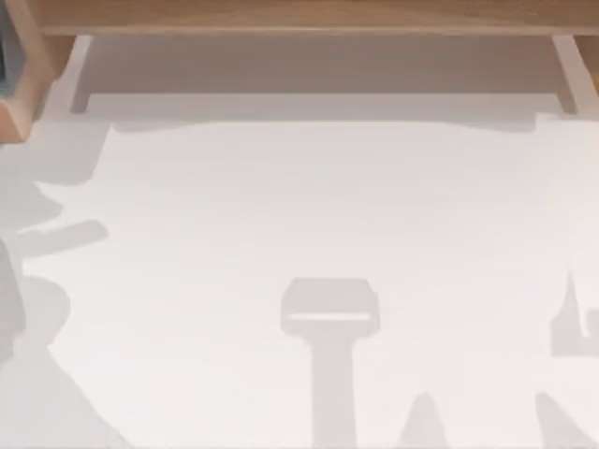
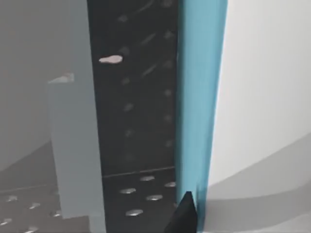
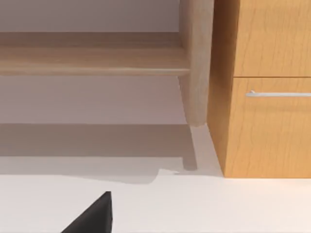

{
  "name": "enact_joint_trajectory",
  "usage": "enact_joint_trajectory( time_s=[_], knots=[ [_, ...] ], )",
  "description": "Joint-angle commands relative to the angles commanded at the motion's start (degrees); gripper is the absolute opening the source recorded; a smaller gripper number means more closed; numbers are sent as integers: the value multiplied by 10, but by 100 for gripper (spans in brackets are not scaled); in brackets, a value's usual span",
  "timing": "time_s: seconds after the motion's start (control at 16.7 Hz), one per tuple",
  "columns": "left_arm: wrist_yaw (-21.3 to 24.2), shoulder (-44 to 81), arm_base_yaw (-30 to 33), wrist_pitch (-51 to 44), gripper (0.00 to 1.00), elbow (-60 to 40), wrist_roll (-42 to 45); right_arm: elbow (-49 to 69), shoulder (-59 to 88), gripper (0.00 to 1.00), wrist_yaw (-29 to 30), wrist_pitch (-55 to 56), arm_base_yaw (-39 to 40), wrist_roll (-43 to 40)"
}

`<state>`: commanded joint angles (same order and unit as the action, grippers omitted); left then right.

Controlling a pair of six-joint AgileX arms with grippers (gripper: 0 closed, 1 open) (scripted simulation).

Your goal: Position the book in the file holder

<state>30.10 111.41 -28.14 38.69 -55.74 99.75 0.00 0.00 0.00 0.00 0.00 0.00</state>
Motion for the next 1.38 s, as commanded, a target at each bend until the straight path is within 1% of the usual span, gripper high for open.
enact_joint_trajectory(
  time_s=[0.12,0.36,1.14,1.2,1.38],
  knots=[
    [-5,13,7,-2,0,-16,-3,0,0,100,0,0,0,0],
    [-6,15,8,-2,0,-18,-3,0,0,100,0,0,0,0],
    [-6,15,8,-2,98,-18,-3,0,0,100,0,0,0,0],
    [-6,15,8,-2,100,-18,-3,0,0,100,0,0,0,0],
    [-6,15,8,-2,100,-18,-3,0,0,100,0,0,0,0]
  ],
)
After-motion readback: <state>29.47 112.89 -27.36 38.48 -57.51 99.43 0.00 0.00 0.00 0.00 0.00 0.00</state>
